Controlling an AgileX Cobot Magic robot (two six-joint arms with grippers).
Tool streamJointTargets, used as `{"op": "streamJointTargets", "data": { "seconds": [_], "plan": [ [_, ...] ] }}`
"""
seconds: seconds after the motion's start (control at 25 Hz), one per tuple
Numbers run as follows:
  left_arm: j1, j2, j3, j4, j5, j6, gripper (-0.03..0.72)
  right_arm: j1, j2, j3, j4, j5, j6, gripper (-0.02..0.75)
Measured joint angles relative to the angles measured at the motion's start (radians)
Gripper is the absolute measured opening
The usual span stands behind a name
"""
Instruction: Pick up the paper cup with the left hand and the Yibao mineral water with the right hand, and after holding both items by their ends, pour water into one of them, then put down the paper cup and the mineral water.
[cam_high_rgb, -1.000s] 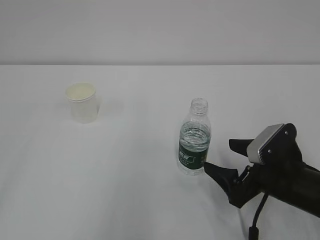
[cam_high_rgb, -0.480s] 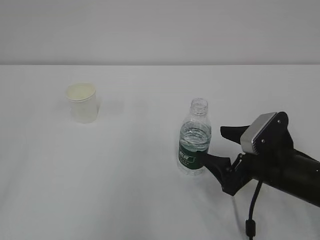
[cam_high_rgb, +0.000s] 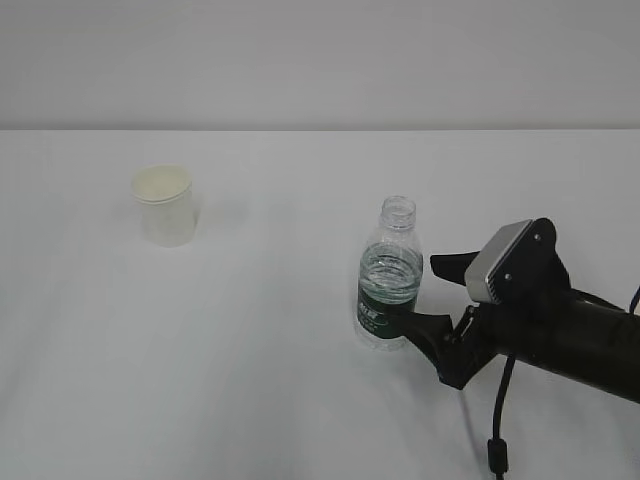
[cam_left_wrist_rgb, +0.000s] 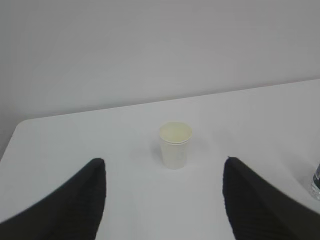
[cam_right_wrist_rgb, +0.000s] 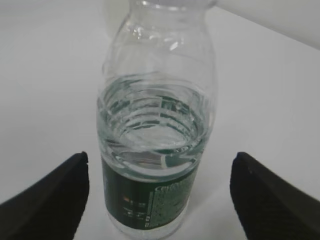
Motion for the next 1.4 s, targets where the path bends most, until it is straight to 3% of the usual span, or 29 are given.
{"op": "streamJointTargets", "data": {
  "seconds": [0.28,0.6,1.4],
  "plan": [
    [0.000,0.000,0.000,0.000,0.000,0.000,0.519,0.000,0.060,-0.023,-0.032,0.017,0.010,0.675],
    [0.000,0.000,0.000,0.000,0.000,0.000,0.519,0.000,0.165,-0.044,-0.052,-0.081,0.028,0.675],
    [0.000,0.000,0.000,0.000,0.000,0.000,0.519,0.000,0.177,-0.100,-0.048,-0.075,0.030,0.672]
  ]
}}
